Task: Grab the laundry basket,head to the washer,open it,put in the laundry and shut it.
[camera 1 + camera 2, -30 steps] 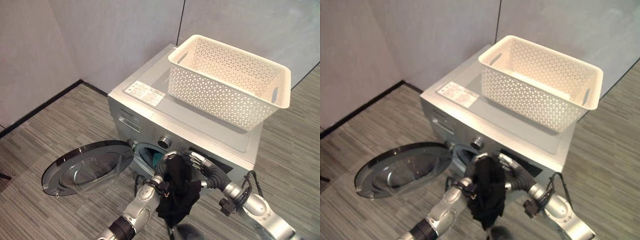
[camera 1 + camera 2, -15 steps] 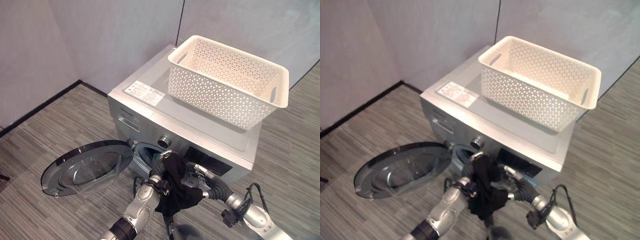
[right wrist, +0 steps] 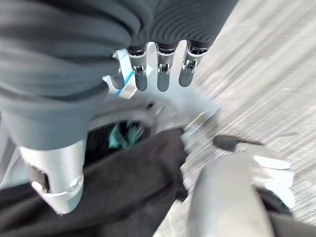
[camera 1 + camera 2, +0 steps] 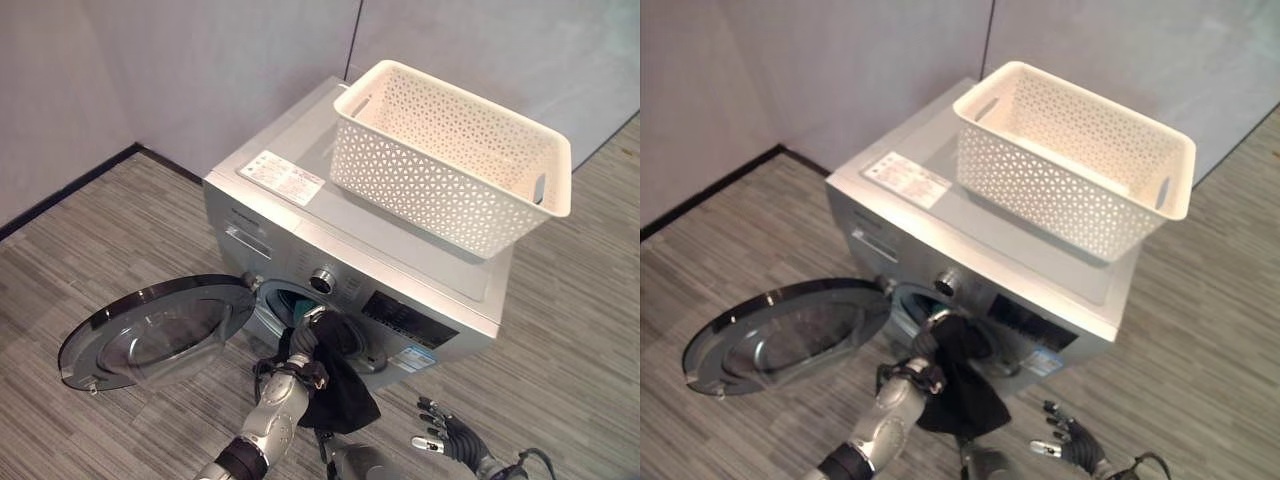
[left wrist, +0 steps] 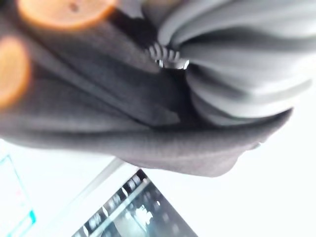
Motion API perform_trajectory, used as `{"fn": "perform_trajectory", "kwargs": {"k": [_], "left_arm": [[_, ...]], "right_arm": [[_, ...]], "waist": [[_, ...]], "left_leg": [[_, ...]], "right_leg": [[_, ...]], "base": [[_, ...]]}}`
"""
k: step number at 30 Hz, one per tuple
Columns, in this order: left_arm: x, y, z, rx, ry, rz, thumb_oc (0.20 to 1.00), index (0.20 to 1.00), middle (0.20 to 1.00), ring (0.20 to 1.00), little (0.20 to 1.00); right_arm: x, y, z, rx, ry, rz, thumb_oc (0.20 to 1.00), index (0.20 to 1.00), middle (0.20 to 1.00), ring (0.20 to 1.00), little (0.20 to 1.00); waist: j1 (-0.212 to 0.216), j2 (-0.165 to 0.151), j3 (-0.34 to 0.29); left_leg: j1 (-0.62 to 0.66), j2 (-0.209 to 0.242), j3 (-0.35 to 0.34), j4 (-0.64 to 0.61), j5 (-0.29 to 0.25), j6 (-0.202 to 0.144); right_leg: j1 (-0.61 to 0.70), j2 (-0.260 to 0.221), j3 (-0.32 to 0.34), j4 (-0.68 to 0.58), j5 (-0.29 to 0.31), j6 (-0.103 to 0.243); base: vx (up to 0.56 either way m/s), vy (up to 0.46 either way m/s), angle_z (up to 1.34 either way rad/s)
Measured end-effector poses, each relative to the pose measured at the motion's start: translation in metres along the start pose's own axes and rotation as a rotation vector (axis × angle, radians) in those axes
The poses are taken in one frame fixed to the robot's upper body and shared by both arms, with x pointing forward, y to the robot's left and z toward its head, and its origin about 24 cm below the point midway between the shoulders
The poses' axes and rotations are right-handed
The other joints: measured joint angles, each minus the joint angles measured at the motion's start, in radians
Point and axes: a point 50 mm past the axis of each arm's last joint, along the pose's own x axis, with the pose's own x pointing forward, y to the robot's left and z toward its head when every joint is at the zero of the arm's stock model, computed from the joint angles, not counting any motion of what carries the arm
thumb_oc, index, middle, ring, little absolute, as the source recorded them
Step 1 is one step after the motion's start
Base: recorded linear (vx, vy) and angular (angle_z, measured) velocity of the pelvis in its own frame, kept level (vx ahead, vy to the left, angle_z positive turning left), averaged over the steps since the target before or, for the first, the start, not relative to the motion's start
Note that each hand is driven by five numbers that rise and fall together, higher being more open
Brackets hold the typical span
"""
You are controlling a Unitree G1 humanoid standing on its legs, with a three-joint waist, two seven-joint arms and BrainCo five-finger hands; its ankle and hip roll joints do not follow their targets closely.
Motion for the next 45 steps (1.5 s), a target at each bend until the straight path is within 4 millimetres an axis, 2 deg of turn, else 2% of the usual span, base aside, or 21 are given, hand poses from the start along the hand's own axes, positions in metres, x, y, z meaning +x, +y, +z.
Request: {"fn": "perform_trajectory", "kwargs": {"k": [3, 13, 17, 22, 23, 25, 26, 27, 29, 32, 33, 39, 42, 45], "left_arm": [[0.002, 0.003, 0.006, -0.007, -0.027, 0.017, 0.2, 0.2, 0.2, 0.2, 0.2], [0.001, 0.002, 0.003, -0.03, -0.017, 0.017, 0.2, 0.2, 0.2, 0.2, 0.2], [0.007, 0.011, 0.008, -0.052, -0.032, 0.085, 0.2, 0.2, 0.2, 0.2, 0.2], [0.01, 0.021, 0.016, -0.086, -0.07, 0.149, 0.2, 0.2, 0.2, 0.2, 0.2], [0.011, 0.022, 0.019, -0.087, -0.082, 0.153, 0.2, 0.2, 0.2, 0.2, 0.2], [0.013, 0.023, 0.022, -0.086, -0.091, 0.167, 0.2, 0.2, 0.2, 0.2, 0.2], [0.013, 0.023, 0.022, -0.086, -0.091, 0.167, 0.2, 0.2, 0.2, 0.2, 0.2], [0.014, 0.023, 0.023, -0.083, -0.093, 0.17, 0.2, 0.2, 0.2, 0.2, 0.2], [0.014, 0.024, 0.025, -0.08, -0.098, 0.175, 0.2, 0.2, 0.2, 0.2, 0.2], [0.016, 0.023, 0.027, -0.079, -0.104, 0.172, 0.2, 0.2, 0.2, 0.2, 0.2], [0.022, 0.017, 0.036, -0.074, -0.133, 0.153, 0.2, 0.2, 0.2, 0.2, 0.2], [0.042, 0.003, 0.077, -0.079, -0.268, 0.128, 0.2, 0.2, 0.2, 0.2, 0.2], [0.05, -0.001, 0.089, -0.065, -0.289, 0.128, 0.2, 0.2, 0.2, 0.2, 0.2], [0.057, 0.0, 0.093, -0.047, -0.284, 0.153, 0.2, 0.2, 0.2, 0.2, 0.2]], "right_arm": [[0.0, 0.001, -0.002, 0.032, 0.009, -0.003, 1.0, 1.0, 1.0, 1.0, 1.0], [0.012, 0.011, 0.01, 0.062, -0.044, 0.022, 1.0, 1.0, 1.0, 1.0, 1.0], [0.012, 0.008, 0.005, 0.006, -0.02, -0.021, 1.0, 1.0, 1.0, 1.0, 1.0], [0.003, 0.001, -0.026, -0.092, 0.124, -0.07, 1.0, 1.0, 1.0, 1.0, 1.0], [-0.003, 0.001, -0.04, -0.092, 0.181, -0.081, 1.0, 1.0, 1.0, 1.0, 1.0], [-0.007, 0.007, -0.063, -0.074, 0.278, -0.099, 1.0, 1.0, 1.0, 1.0, 1.0], [-0.007, 0.007, -0.063, -0.074, 0.278, -0.099, 1.0, 1.0, 1.0, 1.0, 1.0], [-0.012, 0.015, -0.083, -0.038, 0.37, -0.105, 1.0, 1.0, 1.0, 1.0, 1.0], [-0.015, 0.026, -0.095, -0.031, 0.436, -0.083, 1.0, 1.0, 1.0, 1.0, 1.0], [-0.011, 0.03, -0.093, -0.027, 0.425, -0.077, 1.0, 1.0, 1.0, 1.0, 1.0], [0.0, 0.029, -0.085, -0.037, 0.398, -0.077, 1.0, 1.0, 1.0, 1.0, 1.0], [0.038, 0.018, -0.051, -0.069, 0.29, -0.148, 1.0, 1.0, 1.0, 1.0, 1.0], [0.045, 0.016, -0.046, -0.076, 0.29, -0.168, 1.0, 1.0, 1.0, 1.0, 1.0], [0.043, 0.016, -0.055, -0.129, 0.348, -0.173, 1.0, 1.0, 1.0, 1.0, 1.0]], "waist": [[-0.005, -0.009, 0.014], [0.007, -0.002, 0.06], [0.003, -0.015, 0.083], [-0.001, -0.032, 0.092], [-0.001, -0.042, 0.098], [0.003, -0.055, 0.106], [0.003, -0.055, 0.106], [0.007, -0.06, 0.114], [0.006, -0.056, 0.135], [0.005, -0.048, 0.16], [0.008, -0.052, 0.195], [0.022, -0.075, 0.27], [0.024, -0.083, 0.304], [0.007, -0.086, 0.315]], "left_leg": [[-0.012, 0.0, 0.001, 0.0, 0.0, 0.0], [-0.03, -0.003, -0.002, 0.0, 0.001, -0.001], [-0.036, -0.004, 0.002, 0.0, 0.001, -0.001], [-0.048, -0.003, 0.003, 0.0, 0.001, -0.001], [-0.048, -0.003, 0.003, 0.0, 0.001, -0.001], [-0.047, -0.002, 0.004, 0.0, 0.001, -0.002], [-0.047, -0.002, 0.004, 0.0, 0.001, -0.002], [-0.048, 0.0, 0.004, 0.0, 0.001, -0.002], [-0.054, -0.002, 0.003, 0.001, 0.001, -0.002], [-0.069, -0.003, 0.002, 0.01, 0.002, -0.003], [-0.087, -0.006, -0.005, 0.031, -0.002, -0.004], [-0.232, -0.014, -0.025, 0.146, -0.022, -0.014], [-0.282, -0.013, -0.038, 0.186, -0.03, -0.012], [-0.357, -0.013, -0.059, 0.236, -0.035, -0.012]], "right_leg": [[-0.014, -0.001, -0.001, -0.002, -0.002, 0.003], [-0.033, 0.0, -0.003, 0.003, 0.01, -0.002], [-0.04, 0.002, 0.001, 0.004, 0.013, -0.001], [-0.053, 0.004, 0.001, 0.004, 0.015, -0.001], [-0.053, 0.004, 0.0, 0.004, 0.015, -0.001], [-0.053, 0.002, 0.0, 0.004, 0.014, 0.0], [-0.053, 0.002, 0.0, 0.004, 0.014, 0.0], [-0.053, 0.0, -0.001, 0.004, 0.013, 0.0], [-0.061, -0.001, 0.001, 0.004, 0.013, 0.0], [-0.068, -0.001, 0.001, 0.004, 0.017, -0.002], [-0.075, -0.003, -0.005, 0.005, 0.022, -0.003], [-0.155, -0.021, -0.014, 0.005, 0.056, -0.015], [-0.177, -0.029, -0.026, 0.005, 0.05, -0.011], [-0.223, -0.032, -0.036, 0.005, 0.072, -0.024]], "base": [[-0.01, 0.005, -0.02], [-0.02, 0.007, 0.0], [-0.05, -0.003, -0.02], [-0.04, -0.018, 0.0], [-0.04, -0.032, 0.0], [-0.05, -0.031, 0.0], [-0.05, -0.021, 0.01], [-0.08, -0.023, 0.01], [-0.11, -0.024, -0.03], [-0.17, -0.04, 0.03], [-0.2, -0.048, 0.12], [-0.14, -0.048, 0.12], [-0.1, -0.049, 0.17], [-0.11, -0.052, 0.14]]}}
